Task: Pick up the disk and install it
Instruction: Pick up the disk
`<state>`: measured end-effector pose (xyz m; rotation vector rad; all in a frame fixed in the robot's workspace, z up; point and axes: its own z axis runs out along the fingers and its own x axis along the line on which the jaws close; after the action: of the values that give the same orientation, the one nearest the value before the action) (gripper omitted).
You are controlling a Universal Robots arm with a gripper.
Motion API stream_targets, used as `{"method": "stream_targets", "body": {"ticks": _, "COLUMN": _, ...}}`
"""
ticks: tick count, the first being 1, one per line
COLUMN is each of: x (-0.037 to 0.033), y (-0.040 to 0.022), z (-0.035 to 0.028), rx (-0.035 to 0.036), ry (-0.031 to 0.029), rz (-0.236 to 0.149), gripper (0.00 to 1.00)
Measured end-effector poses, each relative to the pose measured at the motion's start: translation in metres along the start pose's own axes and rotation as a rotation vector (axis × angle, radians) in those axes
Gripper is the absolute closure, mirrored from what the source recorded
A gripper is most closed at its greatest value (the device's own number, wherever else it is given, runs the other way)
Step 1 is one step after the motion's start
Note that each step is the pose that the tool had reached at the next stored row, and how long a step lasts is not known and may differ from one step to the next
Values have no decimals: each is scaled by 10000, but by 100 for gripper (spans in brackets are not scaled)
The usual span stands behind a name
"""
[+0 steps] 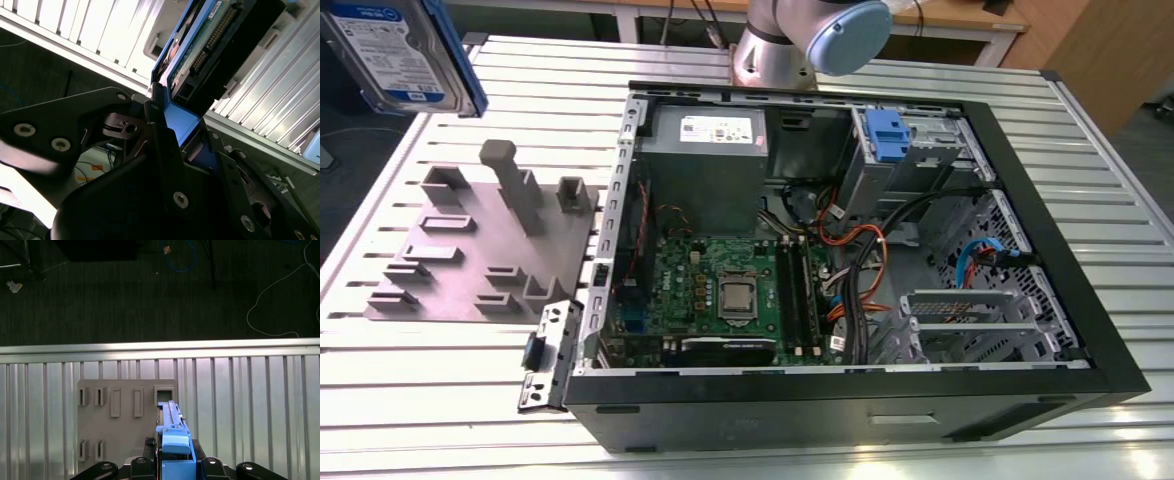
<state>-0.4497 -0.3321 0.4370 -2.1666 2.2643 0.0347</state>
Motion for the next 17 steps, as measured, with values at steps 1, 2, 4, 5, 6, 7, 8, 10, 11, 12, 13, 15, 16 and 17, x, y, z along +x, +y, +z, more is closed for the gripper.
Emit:
{"method": "stream_targets", "body": {"ticks": 1, "x": 0, "y": 0, "z": -12, "rx": 1, "ry": -1, "rz": 0, "gripper": 63}}
{"method": "stream_targets", "body": {"ticks": 2, "x": -1, "y": 0, "z": -27, "rx": 0, "ry": 0, "rz": 0, "gripper": 63}}
{"method": "stream_targets", "body": {"ticks": 4, "x": -1, "y": 1, "z": -60, "rx": 1, "ry": 0, "rz": 0, "gripper": 63}}
{"method": "stream_targets", "body": {"ticks": 5, "x": -2, "y": 1, "z": -77, "rx": 1, "ry": -1, "rz": 1, "gripper": 63}}
{"method": "stream_targets", "body": {"ticks": 6, "x": -2, "y": 1, "z": -95, "rx": 1, "ry": -1, "rz": 0, "gripper": 63}}
{"method": "stream_targets", "body": {"ticks": 7, "x": -2, "y": 1, "z": -112, "rx": 1, "ry": 0, "rz": 0, "gripper": 63}}
{"method": "stream_targets", "body": {"ticks": 8, "x": -3, "y": 2, "z": -130, "rx": 0, "ry": 0, "rz": 0, "gripper": 63}}
{"method": "stream_targets", "body": {"ticks": 10, "x": -3, "y": 2, "z": -162, "rx": 1, "ry": -1, "rz": 0, "gripper": 63}}
{"method": "stream_targets", "body": {"ticks": 11, "x": -4, "y": 2, "z": -180, "rx": 1, "ry": 0, "rz": 0, "gripper": 63}}
{"method": "stream_targets", "body": {"ticks": 12, "x": -4, "y": 2, "z": -197, "rx": 1, "ry": 0, "rz": 0, "gripper": 63}}
{"method": "stream_targets", "body": {"ticks": 13, "x": -4, "y": 2, "z": -214, "rx": 1, "ry": 0, "rz": 0, "gripper": 63}}
{"method": "stream_targets", "body": {"ticks": 15, "x": -5, "y": 3, "z": -244, "rx": 0, "ry": 0, "rz": 0, "gripper": 63}}
{"method": "stream_targets", "body": {"ticks": 16, "x": -6, "y": 3, "z": -259, "rx": 0, "ry": -1, "rz": 0, "gripper": 63}}
{"method": "stream_targets", "body": {"ticks": 17, "x": -6, "y": 3, "z": -274, "rx": 1, "ry": -1, "rz": 0, "gripper": 63}}
